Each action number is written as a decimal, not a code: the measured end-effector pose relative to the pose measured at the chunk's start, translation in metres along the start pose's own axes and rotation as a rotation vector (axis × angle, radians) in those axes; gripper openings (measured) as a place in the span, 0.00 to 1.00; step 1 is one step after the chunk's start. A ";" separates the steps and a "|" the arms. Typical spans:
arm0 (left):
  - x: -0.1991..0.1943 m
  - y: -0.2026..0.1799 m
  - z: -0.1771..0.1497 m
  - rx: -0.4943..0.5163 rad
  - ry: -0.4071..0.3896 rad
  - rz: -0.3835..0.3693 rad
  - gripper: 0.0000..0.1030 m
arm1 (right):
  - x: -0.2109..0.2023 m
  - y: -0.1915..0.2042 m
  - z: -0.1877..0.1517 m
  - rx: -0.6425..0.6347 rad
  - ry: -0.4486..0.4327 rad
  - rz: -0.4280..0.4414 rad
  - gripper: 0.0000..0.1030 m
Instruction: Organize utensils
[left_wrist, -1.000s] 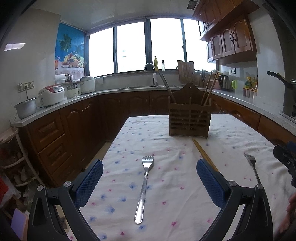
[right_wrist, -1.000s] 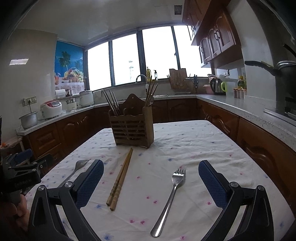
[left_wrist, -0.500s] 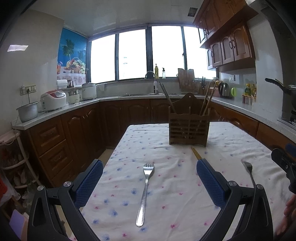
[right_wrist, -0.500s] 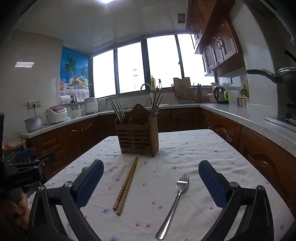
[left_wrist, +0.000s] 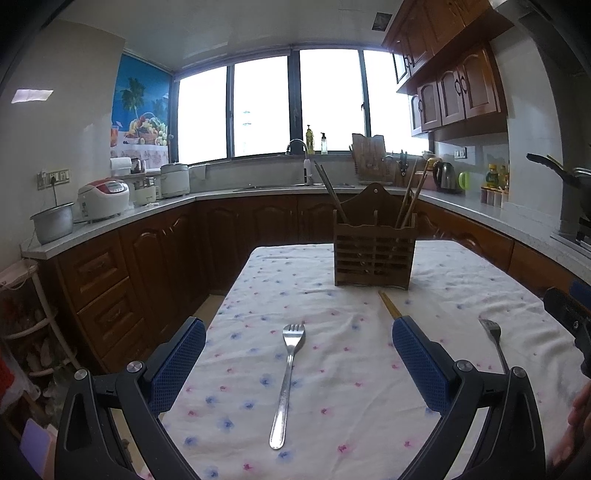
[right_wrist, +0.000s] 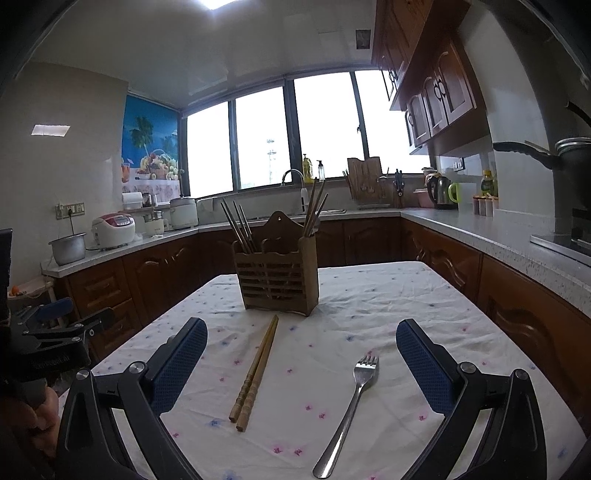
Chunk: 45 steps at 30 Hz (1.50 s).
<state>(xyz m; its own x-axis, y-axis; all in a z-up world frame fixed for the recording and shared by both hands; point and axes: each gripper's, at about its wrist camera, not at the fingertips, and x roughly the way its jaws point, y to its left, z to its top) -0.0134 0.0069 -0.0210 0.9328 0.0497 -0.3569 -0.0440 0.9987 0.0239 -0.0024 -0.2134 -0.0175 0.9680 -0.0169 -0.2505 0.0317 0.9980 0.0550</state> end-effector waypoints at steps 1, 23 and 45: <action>0.000 0.001 0.001 0.001 0.001 -0.002 0.99 | 0.000 0.000 0.001 0.000 -0.001 0.001 1.00; 0.001 -0.008 0.001 -0.004 0.001 0.007 0.99 | 0.000 0.007 0.003 -0.007 0.001 0.026 1.00; 0.009 -0.012 0.003 -0.006 0.020 -0.002 0.99 | 0.005 0.011 0.004 -0.020 0.007 0.039 1.00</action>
<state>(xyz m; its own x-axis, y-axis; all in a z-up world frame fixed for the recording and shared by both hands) -0.0037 -0.0049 -0.0217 0.9256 0.0476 -0.3756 -0.0445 0.9989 0.0171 0.0043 -0.2027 -0.0142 0.9666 0.0220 -0.2552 -0.0108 0.9989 0.0451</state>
